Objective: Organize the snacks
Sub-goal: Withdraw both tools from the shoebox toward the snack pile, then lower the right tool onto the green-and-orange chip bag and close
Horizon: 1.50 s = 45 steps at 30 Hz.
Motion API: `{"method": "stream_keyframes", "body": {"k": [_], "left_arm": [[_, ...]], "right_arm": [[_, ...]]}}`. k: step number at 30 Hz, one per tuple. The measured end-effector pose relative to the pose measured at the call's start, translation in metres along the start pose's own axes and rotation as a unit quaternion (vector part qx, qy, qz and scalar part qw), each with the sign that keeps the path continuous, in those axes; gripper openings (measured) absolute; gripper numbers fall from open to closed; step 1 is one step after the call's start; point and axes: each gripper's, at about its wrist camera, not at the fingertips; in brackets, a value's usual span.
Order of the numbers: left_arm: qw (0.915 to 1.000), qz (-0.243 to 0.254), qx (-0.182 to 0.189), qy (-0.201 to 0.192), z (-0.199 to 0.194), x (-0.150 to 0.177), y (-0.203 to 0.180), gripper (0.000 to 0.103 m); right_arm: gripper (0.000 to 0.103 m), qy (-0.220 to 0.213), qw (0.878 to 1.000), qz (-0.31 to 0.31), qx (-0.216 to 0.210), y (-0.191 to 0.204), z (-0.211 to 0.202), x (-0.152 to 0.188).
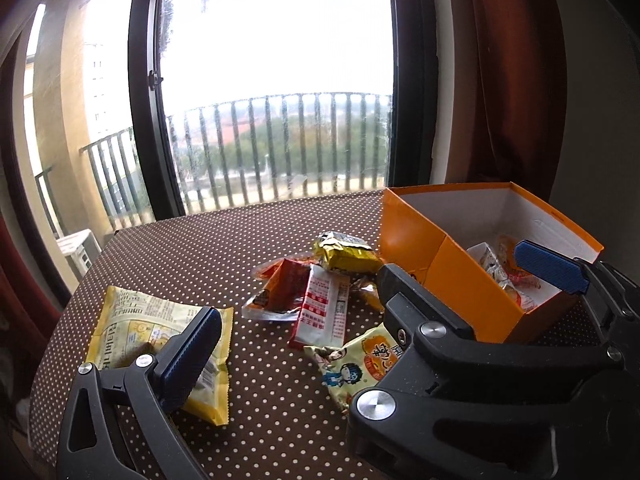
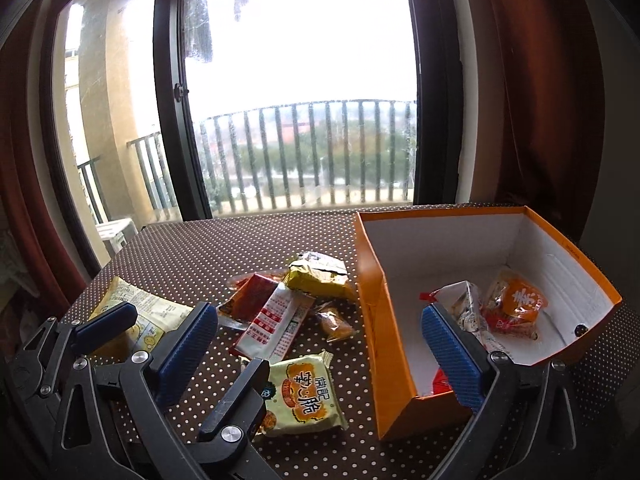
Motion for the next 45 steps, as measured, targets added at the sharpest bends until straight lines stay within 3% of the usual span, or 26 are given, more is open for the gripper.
{"method": "stream_keyframes", "body": {"k": [16,25,31,36,45], "left_arm": [[0.9993,-0.014,-0.028,0.023,0.011,0.042,0.027,0.102],[0.9978,-0.019,-0.037,0.051,0.034,0.063,0.033,0.102],[0.9971,-0.016,-0.028,0.069,0.047,0.071,0.027,0.1],[0.9962,-0.012,-0.022,0.083,0.053,0.079,0.023,0.1],[0.9952,-0.013,-0.018,0.095,0.051,0.086,0.023,0.1]], "right_arm": [[0.103,0.026,0.999,-0.015,-0.025,0.035,0.029,0.04],[0.103,0.05,0.998,-0.025,-0.012,0.038,0.053,0.06],[0.103,0.078,0.997,-0.003,0.006,0.027,0.068,0.073],[0.103,0.077,0.997,-0.023,0.018,0.03,0.069,0.078],[0.101,0.121,0.992,0.023,0.005,0.021,0.084,0.092]]}}
Point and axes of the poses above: each gripper's, at about its wrist camera, not at the fingertips, and z roughly the way its jaws point, y to its left, x to its underside, and after that the axes turned 7 degrees about -y, right-handed
